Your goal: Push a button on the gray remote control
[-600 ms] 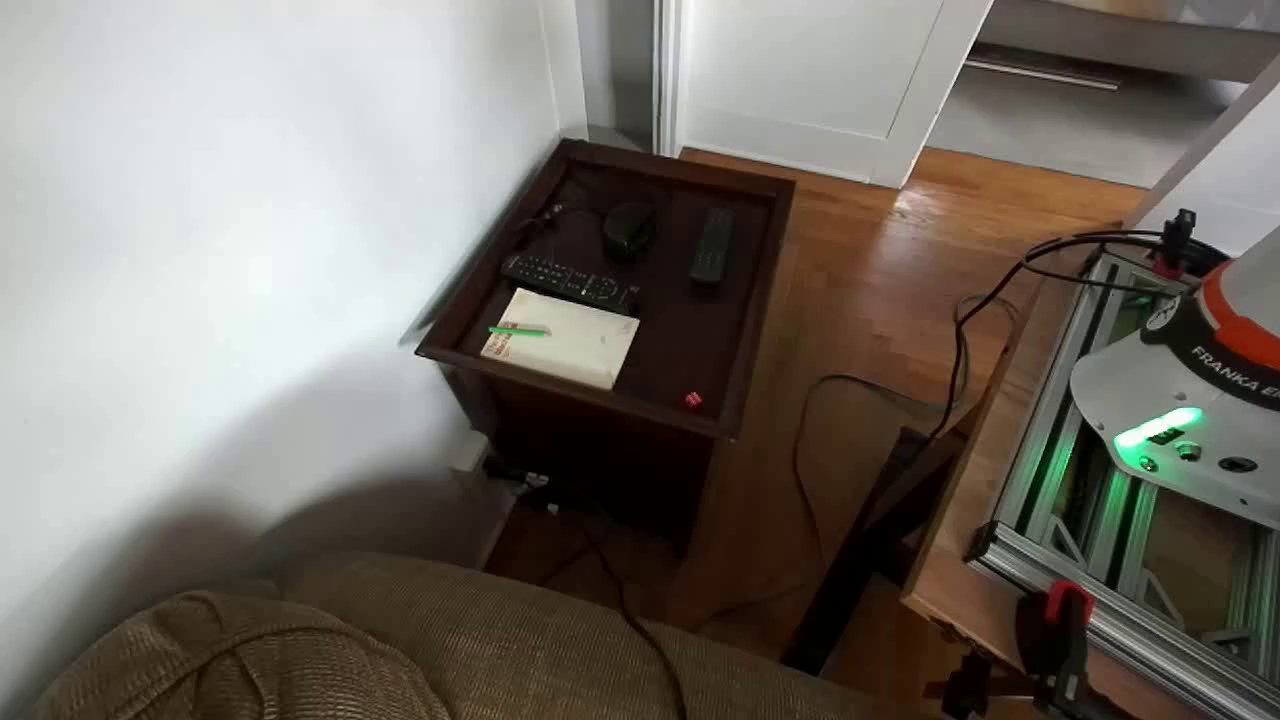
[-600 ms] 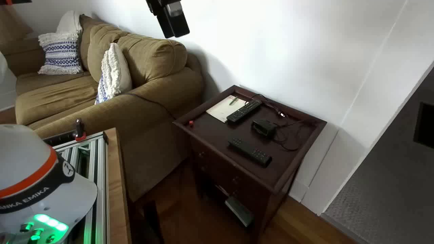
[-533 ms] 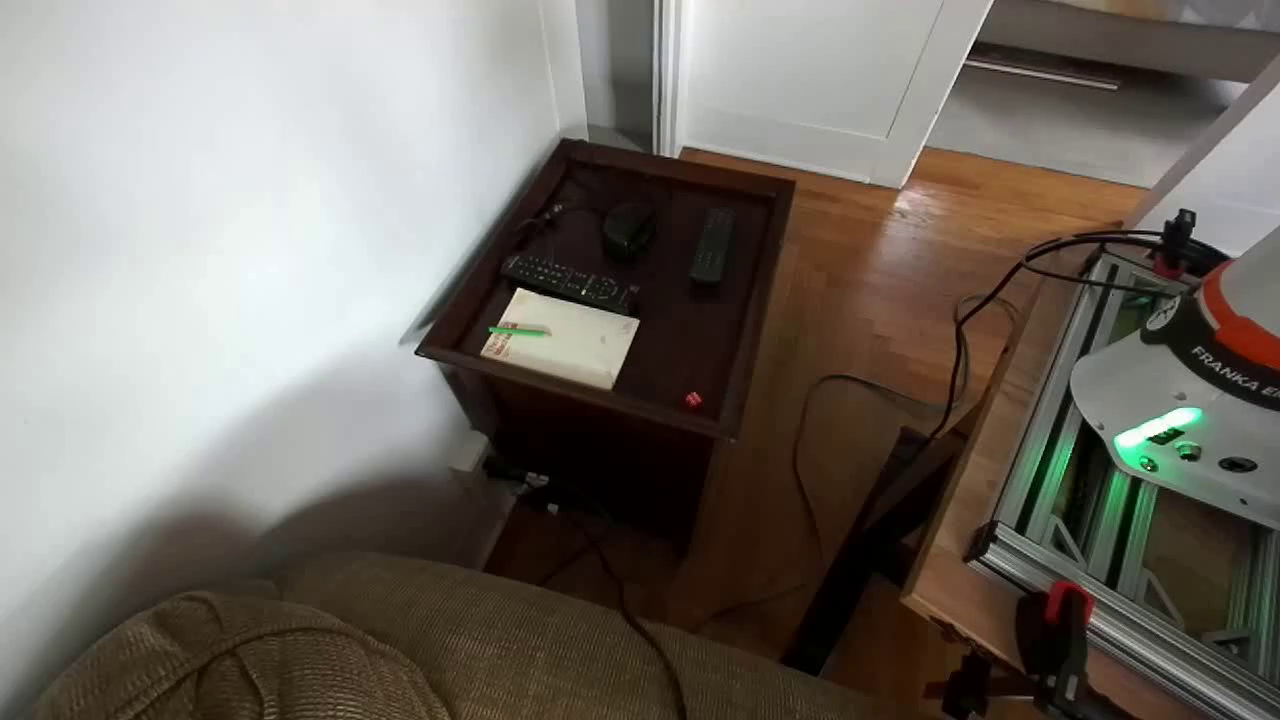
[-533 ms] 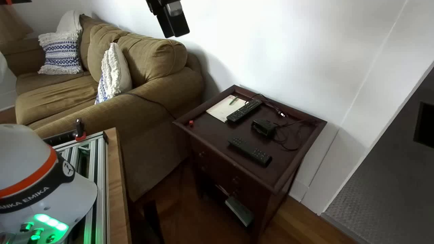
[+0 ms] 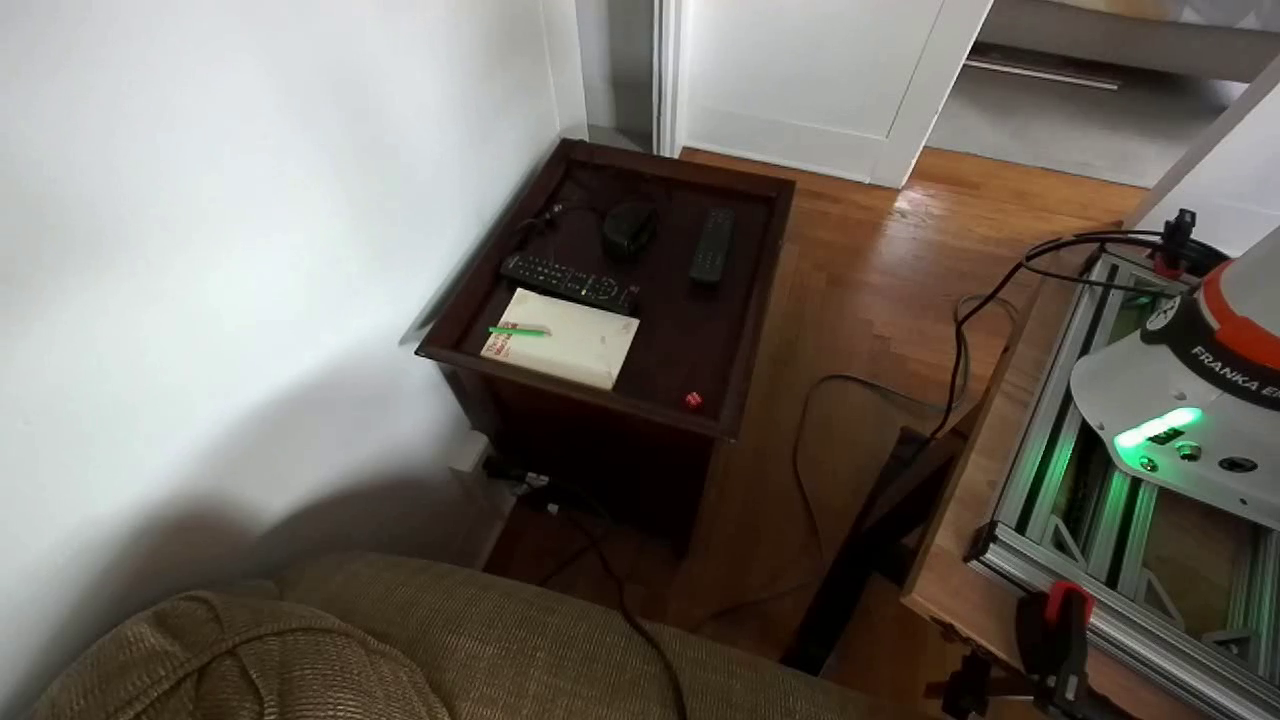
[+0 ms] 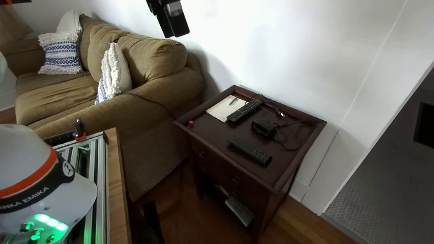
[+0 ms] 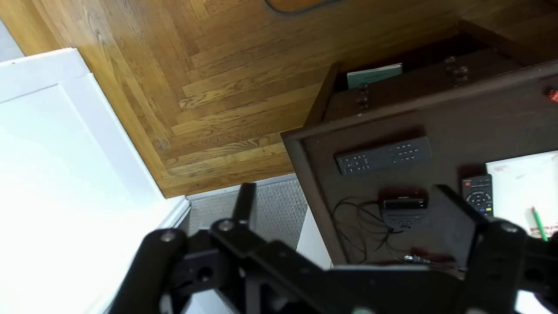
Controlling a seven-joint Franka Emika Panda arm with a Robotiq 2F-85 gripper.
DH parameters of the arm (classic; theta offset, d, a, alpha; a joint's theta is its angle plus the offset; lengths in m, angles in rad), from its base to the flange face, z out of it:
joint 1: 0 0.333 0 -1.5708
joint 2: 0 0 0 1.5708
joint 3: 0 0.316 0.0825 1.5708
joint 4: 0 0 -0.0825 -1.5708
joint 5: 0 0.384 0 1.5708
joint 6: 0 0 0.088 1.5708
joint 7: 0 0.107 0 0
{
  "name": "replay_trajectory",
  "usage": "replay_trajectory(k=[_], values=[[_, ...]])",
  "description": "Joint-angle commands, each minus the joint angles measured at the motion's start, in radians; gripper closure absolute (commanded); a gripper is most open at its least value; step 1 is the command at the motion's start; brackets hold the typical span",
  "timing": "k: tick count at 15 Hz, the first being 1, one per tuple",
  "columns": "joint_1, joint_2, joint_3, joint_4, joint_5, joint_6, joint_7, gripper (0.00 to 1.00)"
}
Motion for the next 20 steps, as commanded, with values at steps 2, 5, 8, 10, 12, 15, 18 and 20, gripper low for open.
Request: replay_trajectory(k=[2, 5, 8, 10, 12, 15, 18, 20], values=[[0.013, 0.001, -0.009, 0.003, -0.008, -0.005, 0.008, 0.0], [0.043, 0.065, 0.007, -0.009, 0.019, 0.064, 0.028, 0.0], [0.062, 0.147, 0.018, -0.026, 0.037, 0.175, 0.059, 0.0], [0.069, 0.21, 0.011, -0.047, 0.053, 0.27, 0.069, 0.0], [0.063, 0.285, 0.002, -0.067, 0.063, 0.36, 0.072, 0.0], [0.053, 0.411, 0.006, -0.096, 0.074, 0.509, 0.097, 0.0], [0.046, 0.544, 0.017, -0.103, 0.074, 0.655, 0.132, 0.0], [0.03, 0.628, 0.028, -0.094, 0.058, 0.718, 0.171, 0.0]])
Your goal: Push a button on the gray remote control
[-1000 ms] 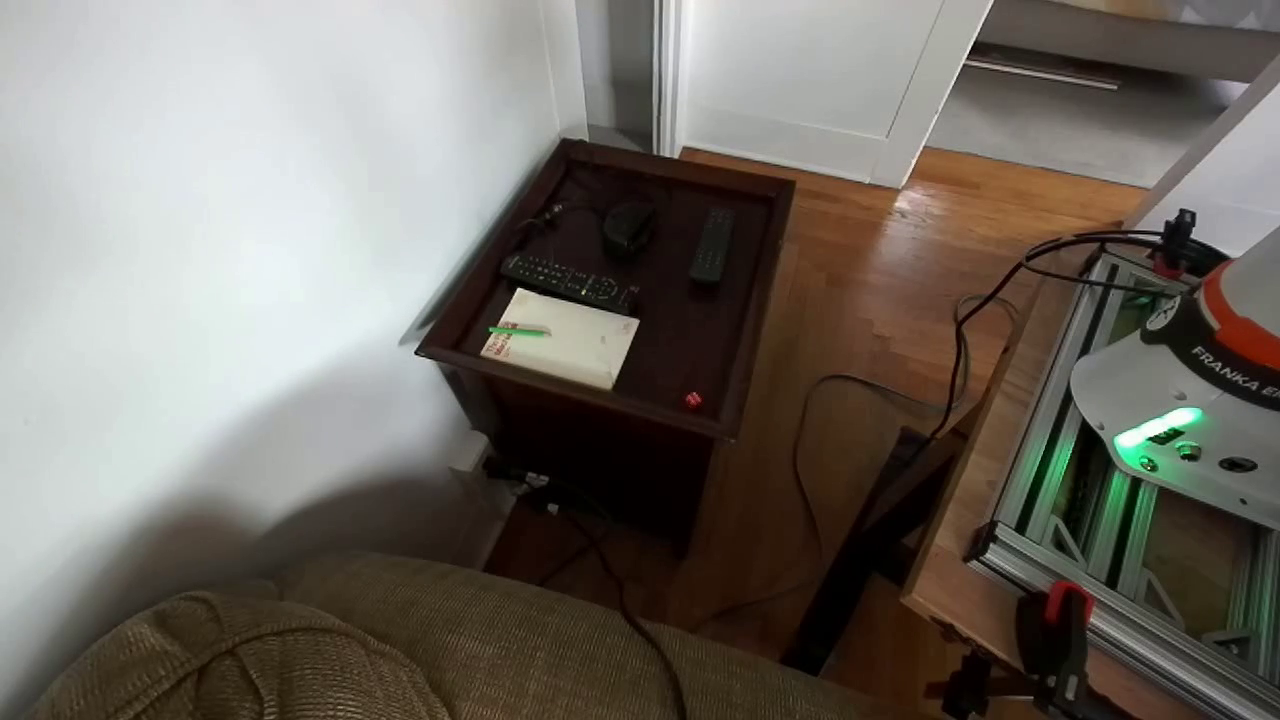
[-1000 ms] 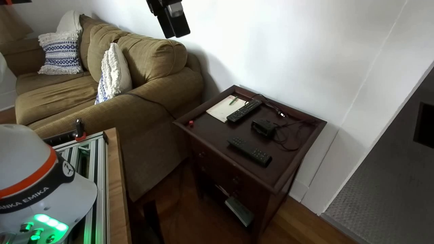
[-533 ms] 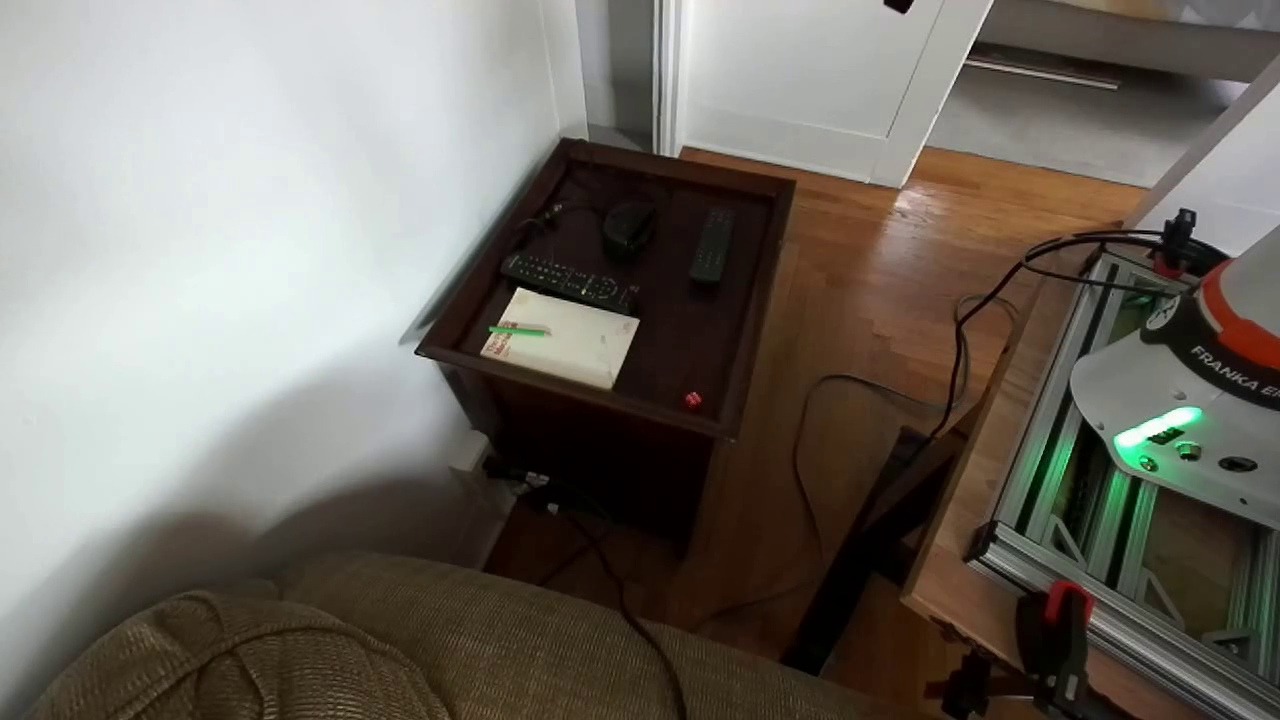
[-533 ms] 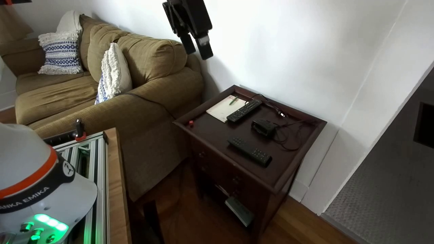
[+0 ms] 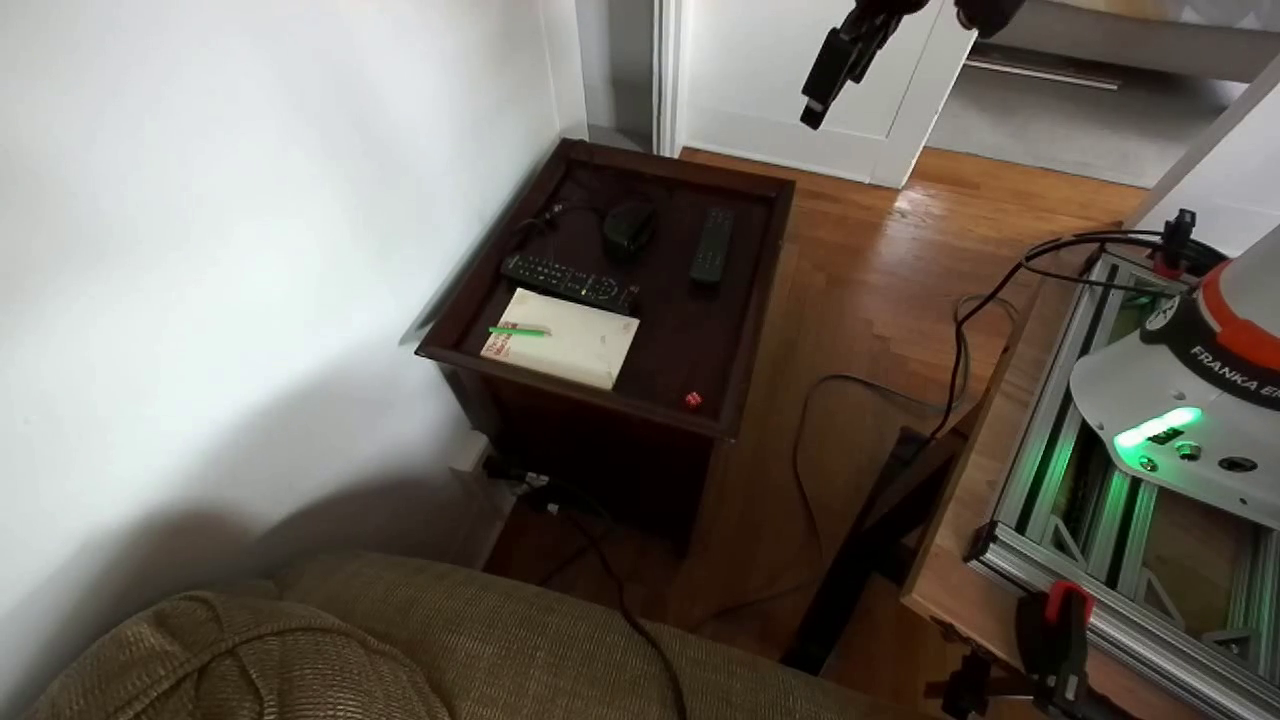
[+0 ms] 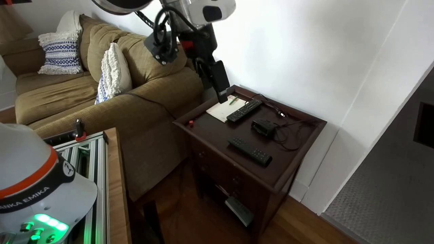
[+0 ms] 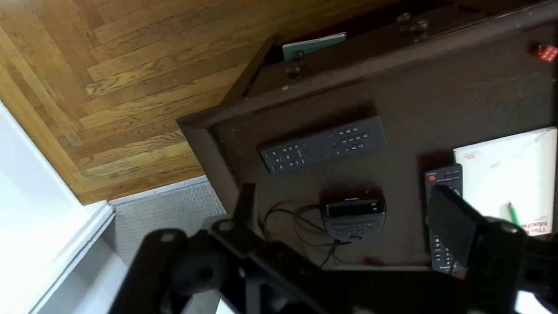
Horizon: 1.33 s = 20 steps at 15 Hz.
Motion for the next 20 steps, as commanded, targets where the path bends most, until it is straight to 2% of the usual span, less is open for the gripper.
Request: replay_trajectory(k=[1, 3, 5, 7, 10, 13, 14, 15, 17, 20], values=[[-0.029, 0.166, 0.019, 0.019, -0.007, 0.123, 0.074, 0.0], [-0.049, 0.242, 0.027, 0.035, -0.035, 0.183, 0.128, 0.0], [-0.083, 0.304, 0.035, 0.047, -0.115, 0.248, 0.209, 0.0], [-0.097, 0.352, 0.03, 0.068, -0.201, 0.263, 0.31, 0.0], [-0.124, 0.405, 0.021, 0.123, -0.39, 0.219, 0.532, 0.0], [-0.103, 0.461, 0.002, 0.187, -0.538, 0.143, 0.759, 0.0], [-0.097, 0.483, 0.005, 0.201, -0.552, 0.138, 0.793, 0.0], [-0.109, 0.423, 0.008, 0.155, -0.492, 0.166, 0.694, 0.0], [-0.104, 0.455, 0.009, 0.178, -0.519, 0.157, 0.748, 0.0], [-0.103, 0.474, 0.009, 0.19, -0.521, 0.157, 0.755, 0.0]])
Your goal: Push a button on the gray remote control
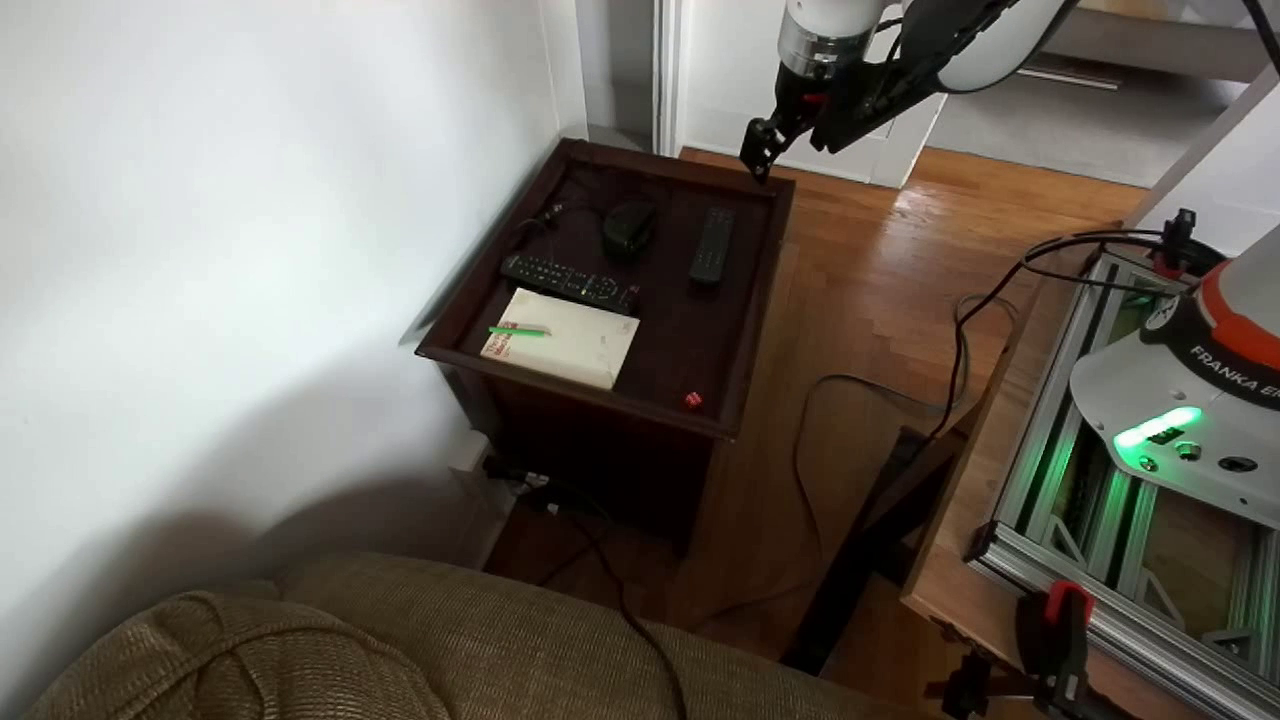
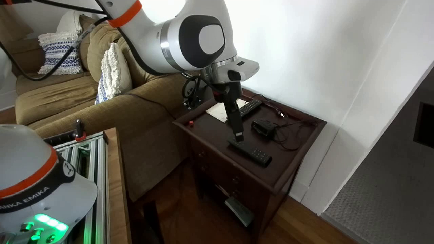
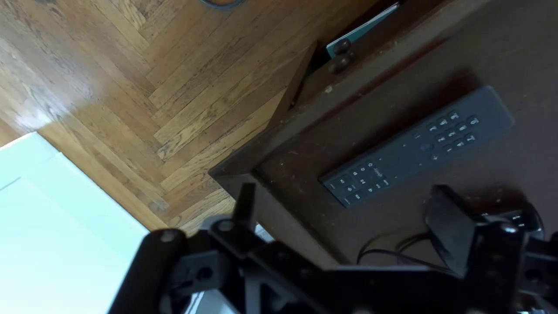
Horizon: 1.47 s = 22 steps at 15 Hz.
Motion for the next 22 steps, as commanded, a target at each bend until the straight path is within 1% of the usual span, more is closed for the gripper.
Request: replay_trajectory(k=[1, 8, 9, 10, 13, 19, 20, 21, 22], values=[[0.0, 0.0, 0.0, 0.001, 0.0, 0.0, 0.0, 0.0], [0.0, 0.0, 0.0, 0.003, 0.0, 0.0, 0.002, 0.0], [-0.002, 0.03, 0.006, 0.016, 0.038, 0.011, -0.002, 0.0], [0.0, 0.049, 0.006, 0.028, 0.046, 0.018, 0.017, 0.0], [-0.006, 0.122, 0.016, 0.063, 0.122, 0.054, 0.019, 0.0], [-0.018, 0.266, 0.001, 0.147, 0.184, 0.18, 0.074, 0.0], [-0.023, 0.287, -0.003, 0.162, 0.193, 0.2, 0.084, 0.23], [-0.02, 0.305, -0.016, 0.175, 0.187, 0.218, 0.097, 0.27], [-0.008, 0.321, -0.039, 0.189, 0.17, 0.232, 0.121, 0.34]])
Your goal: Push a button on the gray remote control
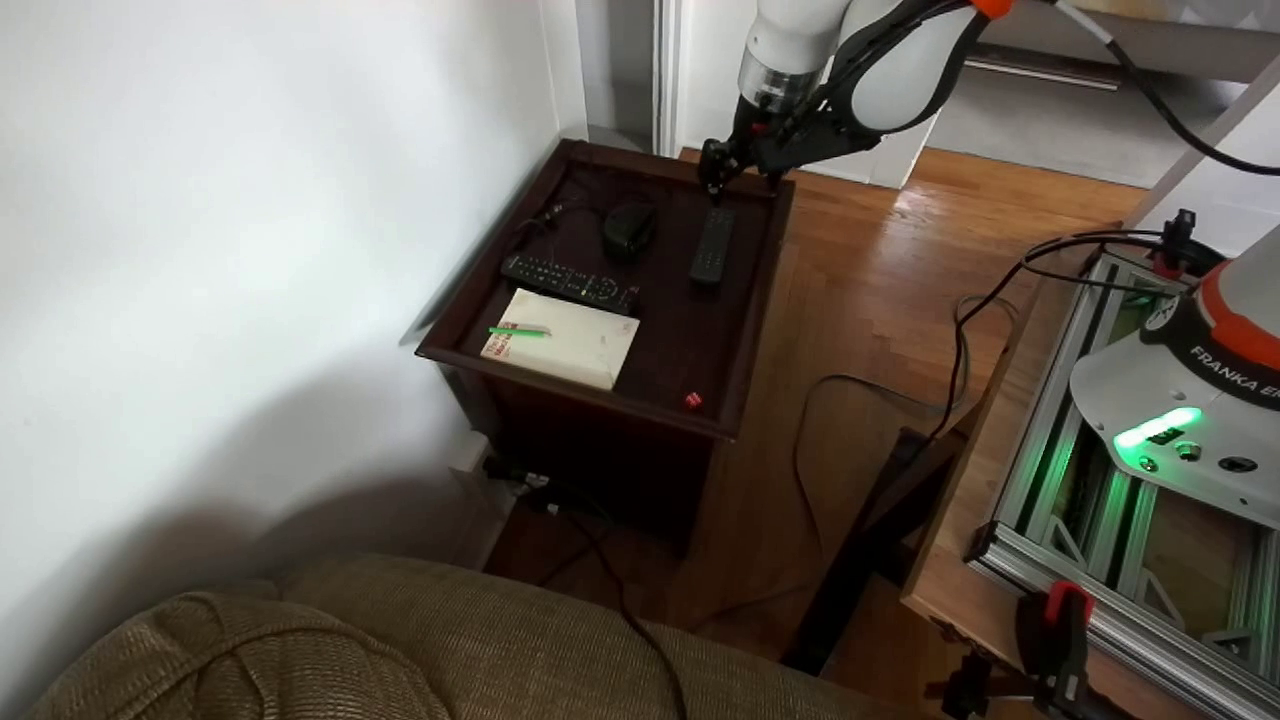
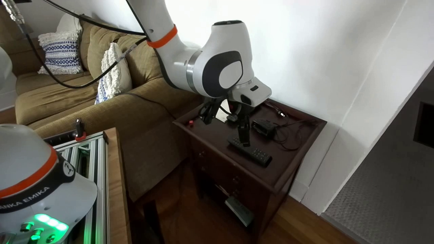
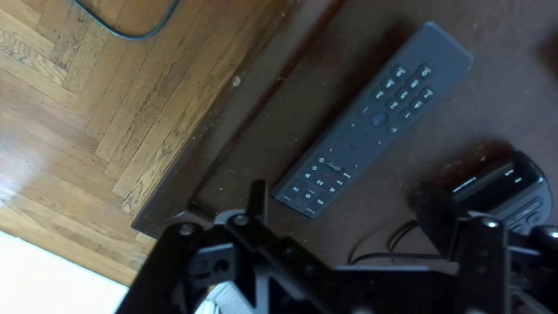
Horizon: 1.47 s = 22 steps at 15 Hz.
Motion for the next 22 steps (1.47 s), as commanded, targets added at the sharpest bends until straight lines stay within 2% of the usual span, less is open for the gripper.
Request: replay_trajectory(k=[1, 7, 9, 13, 22], values=[[0.016, 0.084, -0.053, 0.064, -0.01, 0.063, 0.067, 0.42], [0.053, 0.16, -0.124, 0.119, -0.001, 0.105, 0.144, 0.89], [0.068, 0.178, -0.133, 0.13, -0.002, 0.096, 0.163, 0.99], [0.104, 0.203, -0.152, 0.145, -0.005, 0.09, 0.202, 1.0], [0.248, 0.252, -0.284, 0.182, -0.02, 0.097, 0.298, 1.0]])
